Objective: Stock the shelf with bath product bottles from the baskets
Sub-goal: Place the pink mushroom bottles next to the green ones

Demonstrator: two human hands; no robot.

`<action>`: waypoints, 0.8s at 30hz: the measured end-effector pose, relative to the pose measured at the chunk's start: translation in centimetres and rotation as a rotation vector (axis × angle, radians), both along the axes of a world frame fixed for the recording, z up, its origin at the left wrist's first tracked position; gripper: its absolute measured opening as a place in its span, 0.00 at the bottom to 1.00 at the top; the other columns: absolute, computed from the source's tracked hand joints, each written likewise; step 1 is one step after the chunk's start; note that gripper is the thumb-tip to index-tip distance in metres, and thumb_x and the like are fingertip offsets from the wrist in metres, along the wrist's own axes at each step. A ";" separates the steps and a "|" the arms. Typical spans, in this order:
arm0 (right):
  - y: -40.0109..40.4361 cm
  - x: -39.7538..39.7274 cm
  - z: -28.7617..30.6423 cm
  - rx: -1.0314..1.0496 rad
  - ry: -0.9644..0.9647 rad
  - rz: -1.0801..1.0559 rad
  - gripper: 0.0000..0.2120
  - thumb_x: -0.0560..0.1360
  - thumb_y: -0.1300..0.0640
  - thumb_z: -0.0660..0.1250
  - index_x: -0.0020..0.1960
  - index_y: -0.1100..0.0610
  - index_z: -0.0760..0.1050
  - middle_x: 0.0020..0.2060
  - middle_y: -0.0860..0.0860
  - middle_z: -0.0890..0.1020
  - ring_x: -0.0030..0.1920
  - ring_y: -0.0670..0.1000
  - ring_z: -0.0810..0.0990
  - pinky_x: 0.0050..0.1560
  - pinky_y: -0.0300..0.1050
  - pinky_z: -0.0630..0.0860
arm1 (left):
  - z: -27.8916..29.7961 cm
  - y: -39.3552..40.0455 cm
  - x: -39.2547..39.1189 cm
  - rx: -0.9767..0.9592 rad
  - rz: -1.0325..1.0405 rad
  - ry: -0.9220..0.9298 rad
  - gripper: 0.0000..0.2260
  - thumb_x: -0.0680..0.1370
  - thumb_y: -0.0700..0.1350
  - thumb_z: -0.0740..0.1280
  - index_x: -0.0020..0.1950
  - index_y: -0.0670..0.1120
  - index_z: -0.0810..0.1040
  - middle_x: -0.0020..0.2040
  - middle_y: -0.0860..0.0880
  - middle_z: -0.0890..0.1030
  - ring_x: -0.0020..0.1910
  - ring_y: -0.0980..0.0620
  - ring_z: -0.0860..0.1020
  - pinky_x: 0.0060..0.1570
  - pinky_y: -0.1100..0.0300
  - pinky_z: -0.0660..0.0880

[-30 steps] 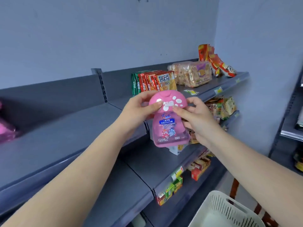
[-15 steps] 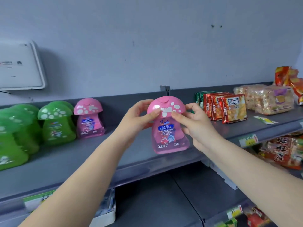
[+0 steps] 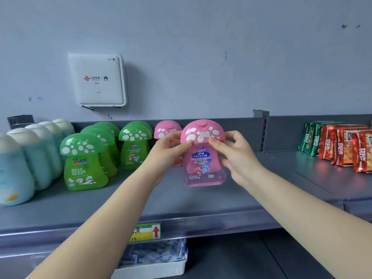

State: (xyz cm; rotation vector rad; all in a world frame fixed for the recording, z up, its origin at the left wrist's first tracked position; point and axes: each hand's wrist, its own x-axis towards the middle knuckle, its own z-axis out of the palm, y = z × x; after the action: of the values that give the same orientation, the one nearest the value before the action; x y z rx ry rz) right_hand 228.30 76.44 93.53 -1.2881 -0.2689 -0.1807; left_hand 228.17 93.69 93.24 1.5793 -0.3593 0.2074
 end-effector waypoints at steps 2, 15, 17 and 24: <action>1.4 0.8 -0.1 -0.019 0.001 0.023 0.15 0.71 0.60 0.72 0.53 0.58 0.68 0.50 0.55 0.82 0.44 0.51 0.83 0.43 0.47 0.82 | -0.1 1.5 0.4 -0.005 0.020 0.004 0.14 0.77 0.43 0.67 0.62 0.44 0.75 0.54 0.46 0.82 0.47 0.49 0.81 0.44 0.55 0.79; 8.0 6.6 -1.3 -0.106 0.032 0.075 0.14 0.73 0.58 0.70 0.53 0.57 0.68 0.51 0.55 0.82 0.47 0.53 0.83 0.48 0.50 0.81 | -1.0 6.9 4.7 0.016 0.170 0.017 0.13 0.77 0.42 0.67 0.61 0.43 0.74 0.49 0.45 0.82 0.41 0.52 0.81 0.42 0.57 0.81; 8.3 7.1 -1.6 -0.111 0.039 0.070 0.15 0.73 0.58 0.70 0.55 0.58 0.67 0.50 0.55 0.82 0.47 0.52 0.82 0.48 0.49 0.80 | -1.3 7.0 5.4 0.039 0.199 0.014 0.14 0.77 0.43 0.67 0.62 0.44 0.74 0.51 0.44 0.81 0.43 0.50 0.81 0.46 0.52 0.80; 8.4 8.5 -2.5 -0.126 0.056 0.061 0.16 0.74 0.59 0.69 0.58 0.59 0.68 0.50 0.54 0.82 0.48 0.51 0.82 0.45 0.45 0.80 | -2.2 6.9 7.4 0.030 0.236 0.023 0.18 0.76 0.43 0.68 0.65 0.43 0.73 0.54 0.44 0.81 0.52 0.47 0.81 0.50 0.54 0.80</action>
State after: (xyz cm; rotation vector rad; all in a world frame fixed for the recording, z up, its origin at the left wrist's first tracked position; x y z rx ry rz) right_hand 236.75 84.81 91.07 -1.4056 -0.2751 -0.0763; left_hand 235.54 100.59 91.00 1.6519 -0.1571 0.3665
